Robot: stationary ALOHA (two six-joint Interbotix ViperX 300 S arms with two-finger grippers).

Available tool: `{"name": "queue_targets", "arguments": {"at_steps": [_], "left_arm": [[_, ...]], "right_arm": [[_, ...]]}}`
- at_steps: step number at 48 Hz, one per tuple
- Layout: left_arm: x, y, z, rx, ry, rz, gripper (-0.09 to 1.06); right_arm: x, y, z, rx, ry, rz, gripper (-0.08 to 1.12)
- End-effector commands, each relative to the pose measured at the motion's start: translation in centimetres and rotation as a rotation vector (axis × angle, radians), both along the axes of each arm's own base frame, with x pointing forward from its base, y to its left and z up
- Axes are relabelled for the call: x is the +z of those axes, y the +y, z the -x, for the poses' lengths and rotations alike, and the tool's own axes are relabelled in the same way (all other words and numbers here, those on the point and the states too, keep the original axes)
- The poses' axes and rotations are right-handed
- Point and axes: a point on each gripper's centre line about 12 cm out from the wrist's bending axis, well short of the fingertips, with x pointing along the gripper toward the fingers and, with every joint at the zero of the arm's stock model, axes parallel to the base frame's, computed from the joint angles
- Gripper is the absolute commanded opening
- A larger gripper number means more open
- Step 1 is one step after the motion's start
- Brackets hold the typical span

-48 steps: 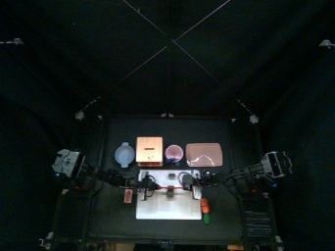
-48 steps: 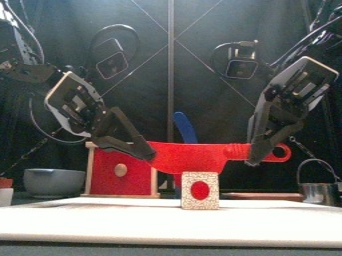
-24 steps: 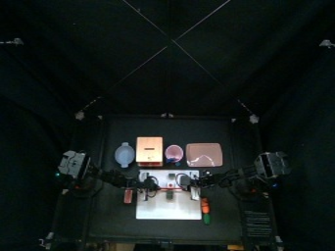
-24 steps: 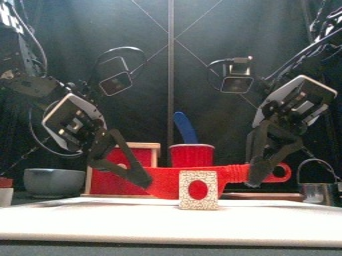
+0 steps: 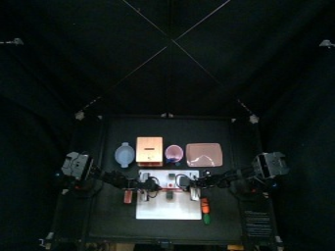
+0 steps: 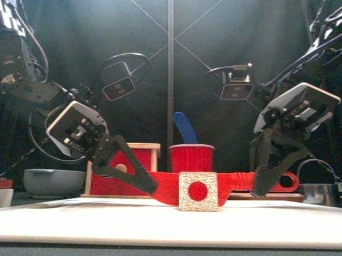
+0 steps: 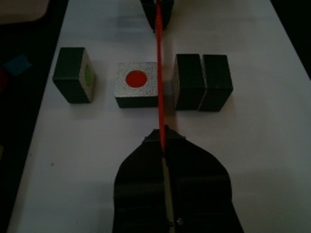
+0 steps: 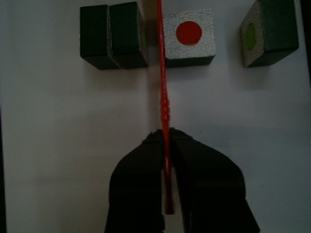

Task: Cut the sushi into 4 pieces with the knife
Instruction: Cut the sushi into 4 pieces

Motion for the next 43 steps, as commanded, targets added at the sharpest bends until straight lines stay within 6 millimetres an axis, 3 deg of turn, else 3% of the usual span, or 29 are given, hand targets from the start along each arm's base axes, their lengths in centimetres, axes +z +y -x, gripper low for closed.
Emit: {"name": "queue_targets", "arguments": {"at_steps": [1, 11, 22, 32, 43], "left_arm": [[-0.8, 1.5, -0.5, 0.043, 0.020, -0.002, 0.14], [-0.3, 2.9, -0.7, 0.070, 0.006, -0.009, 0.13], [1.0, 2.8, -0.9, 0.050, -0.027, -0.015, 0.13], [4.1, 2.0, -1.0, 0.018, -0.102, -0.010, 0.13], [7.4, 0.0, -0.5, -0.051, -0.144, 0.004, 0.13]], "right_arm": [[-0.2, -0.8, -0.4, -0.023, 0.000, 0.003, 0.08], [0.4, -1.9, -0.5, -0.036, -0.018, 0.019, 0.08], [1.5, -1.8, -0.7, -0.031, -0.049, 0.019, 0.08], [4.4, -1.3, -1.3, -0.017, -0.127, 0.014, 0.08], [6.8, 0.7, -1.2, 0.038, -0.196, 0.001, 0.08]]}}
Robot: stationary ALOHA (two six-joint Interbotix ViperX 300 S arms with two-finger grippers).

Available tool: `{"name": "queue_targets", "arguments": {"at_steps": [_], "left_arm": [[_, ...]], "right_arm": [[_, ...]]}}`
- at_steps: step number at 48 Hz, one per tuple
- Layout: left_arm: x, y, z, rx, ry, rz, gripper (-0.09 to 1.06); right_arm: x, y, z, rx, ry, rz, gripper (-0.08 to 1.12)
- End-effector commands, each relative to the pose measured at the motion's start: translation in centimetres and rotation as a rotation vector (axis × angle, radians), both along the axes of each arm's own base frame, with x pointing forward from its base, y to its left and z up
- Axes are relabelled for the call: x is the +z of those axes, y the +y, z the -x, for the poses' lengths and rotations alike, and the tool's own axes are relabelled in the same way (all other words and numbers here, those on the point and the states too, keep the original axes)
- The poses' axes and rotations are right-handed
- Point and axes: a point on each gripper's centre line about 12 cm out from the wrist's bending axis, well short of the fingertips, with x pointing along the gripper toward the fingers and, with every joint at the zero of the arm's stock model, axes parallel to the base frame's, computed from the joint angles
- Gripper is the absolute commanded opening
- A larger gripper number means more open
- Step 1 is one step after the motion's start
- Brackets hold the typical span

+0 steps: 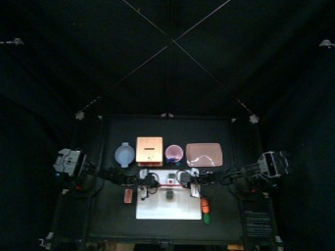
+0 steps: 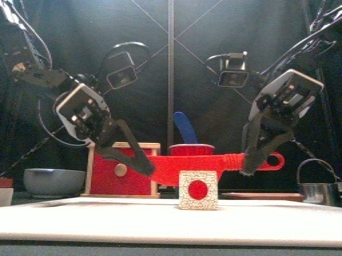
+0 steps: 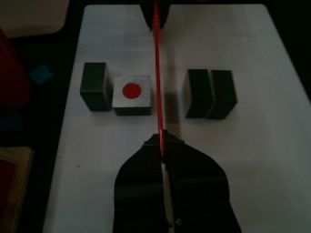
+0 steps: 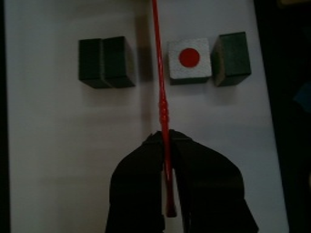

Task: Cut the sushi into 4 pieces with the knife
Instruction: Cut the sushi into 4 pieces

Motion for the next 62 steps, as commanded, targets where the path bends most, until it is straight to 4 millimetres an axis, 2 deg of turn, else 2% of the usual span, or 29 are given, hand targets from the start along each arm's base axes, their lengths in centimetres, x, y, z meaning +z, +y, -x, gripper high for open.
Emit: {"name": "queue_targets", "arguments": {"at_steps": [1, 9, 19, 37, 55, 62], "left_arm": [[2.8, -1.1, -0.5, -0.032, -0.073, 0.010, 0.13], [3.4, -2.4, -0.3, -0.068, -0.084, 0.017, 0.13], [2.7, -3.3, -0.1, -0.090, -0.064, 0.018, 0.13], [0.1, -3.3, -0.4, -0.086, 0.005, 0.009, 0.13], [-1.2, -3.1, -0.4, -0.070, 0.042, 0.013, 0.13], [-2.2, -3.0, -0.3, -0.059, 0.069, 0.015, 0.13]], "right_arm": [[3.5, 1.3, -1.0, 0.030, -0.114, -0.018, 0.08], [3.7, 2.4, -0.8, 0.055, -0.119, -0.030, 0.08], [3.5, 3.0, -0.7, 0.068, -0.116, -0.036, 0.09], [1.9, 3.0, -0.9, 0.062, -0.071, -0.036, 0.08], [0.4, 3.1, -1.1, 0.047, -0.028, -0.045, 0.08], [-0.9, 3.1, -1.1, 0.041, 0.010, -0.045, 0.08]]}}
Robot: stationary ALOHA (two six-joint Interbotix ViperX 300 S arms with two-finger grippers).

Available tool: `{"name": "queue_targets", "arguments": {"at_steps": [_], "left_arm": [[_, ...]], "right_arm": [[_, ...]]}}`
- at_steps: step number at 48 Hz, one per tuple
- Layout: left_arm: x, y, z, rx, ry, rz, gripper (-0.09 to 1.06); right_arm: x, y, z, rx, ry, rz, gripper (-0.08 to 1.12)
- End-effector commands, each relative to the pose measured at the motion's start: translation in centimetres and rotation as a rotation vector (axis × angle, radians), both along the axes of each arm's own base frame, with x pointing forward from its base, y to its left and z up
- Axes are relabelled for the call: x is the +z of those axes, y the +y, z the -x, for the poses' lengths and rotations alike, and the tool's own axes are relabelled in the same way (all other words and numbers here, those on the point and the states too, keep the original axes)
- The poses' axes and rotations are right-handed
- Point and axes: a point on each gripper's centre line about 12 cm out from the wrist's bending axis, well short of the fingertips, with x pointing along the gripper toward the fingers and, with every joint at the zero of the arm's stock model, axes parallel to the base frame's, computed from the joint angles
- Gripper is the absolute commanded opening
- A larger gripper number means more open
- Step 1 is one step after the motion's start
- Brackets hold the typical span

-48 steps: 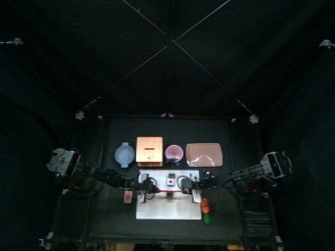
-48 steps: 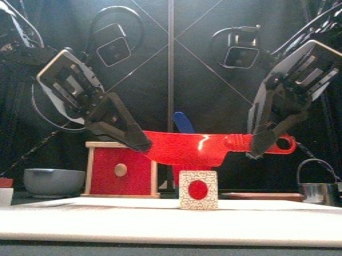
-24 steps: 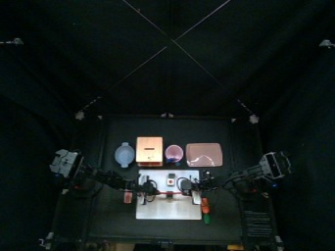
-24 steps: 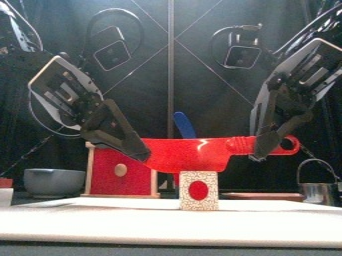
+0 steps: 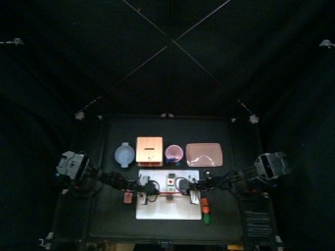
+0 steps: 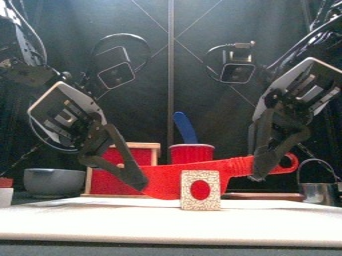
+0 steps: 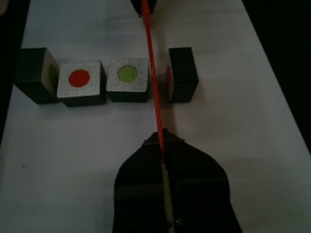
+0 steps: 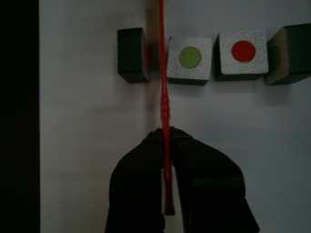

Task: Cut the sushi into 4 pieces with the knife
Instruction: Cut the sushi into 4 pieces

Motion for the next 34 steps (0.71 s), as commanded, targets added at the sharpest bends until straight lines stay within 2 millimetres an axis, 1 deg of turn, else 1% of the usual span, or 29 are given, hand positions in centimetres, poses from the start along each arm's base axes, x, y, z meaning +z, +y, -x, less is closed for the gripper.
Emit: {"name": "queue_targets", "arguments": {"at_steps": [1, 6, 9, 14, 23, 27, 34], "left_arm": [[-0.1, 0.1, -0.5, 0.013, -0.005, 0.005, 0.14], [-1.3, 0.3, -0.3, 0.030, 0.030, 0.006, 0.13], [-2.2, 0.4, -0.2, 0.042, 0.055, 0.007, 0.13], [-3.1, 0.5, -0.1, 0.053, 0.078, 0.007, 0.13], [-3.4, 0.3, 0.0, 0.052, 0.088, 0.009, 0.13], [-3.3, 0.2, -0.1, 0.051, 0.085, 0.011, 0.13], [-3.0, -0.8, 0.0, 0.029, 0.088, 0.019, 0.13]], "right_arm": [[0.4, 0.1, -0.7, -0.009, -0.021, -0.012, 0.08], [-1.1, 0.1, -0.7, -0.020, 0.021, -0.013, 0.08], [-1.6, 0.1, -0.8, -0.022, 0.036, -0.012, 0.08], [-2.4, 0.0, -0.8, -0.029, 0.058, -0.012, 0.08], [-2.3, 0.1, -1.0, -0.029, 0.056, -0.015, 0.08], [-2.1, 0.5, -1.2, -0.024, 0.047, -0.021, 0.08], [-1.7, 1.5, -1.4, -0.009, 0.037, -0.031, 0.08]]}}
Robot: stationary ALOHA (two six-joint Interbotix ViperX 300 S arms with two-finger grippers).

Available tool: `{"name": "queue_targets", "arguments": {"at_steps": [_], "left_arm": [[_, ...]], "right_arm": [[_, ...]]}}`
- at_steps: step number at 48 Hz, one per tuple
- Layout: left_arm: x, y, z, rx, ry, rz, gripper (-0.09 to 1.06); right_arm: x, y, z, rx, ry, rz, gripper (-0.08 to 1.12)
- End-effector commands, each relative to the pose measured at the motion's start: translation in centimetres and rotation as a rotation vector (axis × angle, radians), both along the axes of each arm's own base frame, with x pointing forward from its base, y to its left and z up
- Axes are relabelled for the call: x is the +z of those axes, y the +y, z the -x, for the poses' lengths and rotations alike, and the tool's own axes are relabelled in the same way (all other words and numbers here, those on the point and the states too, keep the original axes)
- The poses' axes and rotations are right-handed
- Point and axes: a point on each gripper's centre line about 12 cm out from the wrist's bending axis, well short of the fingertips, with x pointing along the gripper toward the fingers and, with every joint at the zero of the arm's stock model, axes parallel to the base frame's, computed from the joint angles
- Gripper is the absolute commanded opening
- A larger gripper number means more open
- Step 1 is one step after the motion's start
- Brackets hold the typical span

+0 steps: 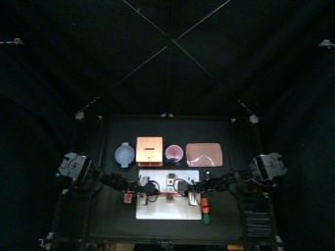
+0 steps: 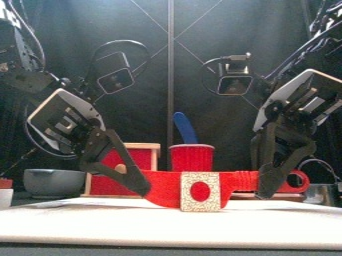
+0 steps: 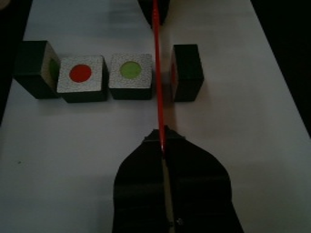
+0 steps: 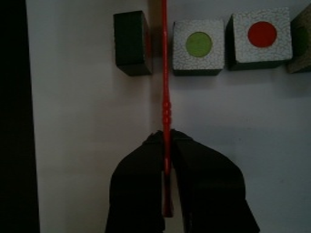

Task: Cut the sushi into 4 pieces with the knife
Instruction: Cut the sushi into 4 pieces

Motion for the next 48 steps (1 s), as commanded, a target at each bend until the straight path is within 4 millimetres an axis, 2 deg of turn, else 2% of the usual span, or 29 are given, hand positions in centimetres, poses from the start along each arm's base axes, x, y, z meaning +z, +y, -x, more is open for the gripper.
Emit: {"name": "queue_targets", "arguments": {"at_steps": [1, 13, 27, 32, 36, 43, 48], "left_arm": [[-0.8, -0.6, -0.1, -0.008, 0.037, 0.008, 0.13], [-0.7, -2.3, -0.2, -0.038, 0.073, 0.027, 0.13], [0.1, -1.9, -1.2, -0.029, 0.044, 0.029, 0.17], [0.9, -1.9, -1.4, -0.032, 0.026, 0.031, 0.25], [1.5, -1.9, -1.4, -0.043, 0.013, 0.028, 0.36], [2.9, -2.0, -1.6, -0.053, -0.023, 0.031, 0.56], [4.3, -1.7, -1.8, -0.055, -0.070, 0.028, 0.64]], "right_arm": [[0.4, 0.9, -1.1, 0.014, -0.025, -0.010, 0.08], [0.5, 2.2, -1.1, 0.029, -0.028, -0.028, 0.08], [1.0, 2.0, -1.2, 0.031, -0.040, -0.023, 0.09], [1.4, 2.0, -1.2, 0.036, -0.050, -0.021, 0.08], [1.8, 1.9, -1.0, 0.038, -0.057, -0.020, 0.08], [2.8, 1.5, -0.1, 0.042, -0.052, -0.013, 0.08], [3.5, 1.0, 0.8, 0.038, -0.048, -0.012, 0.09]]}}
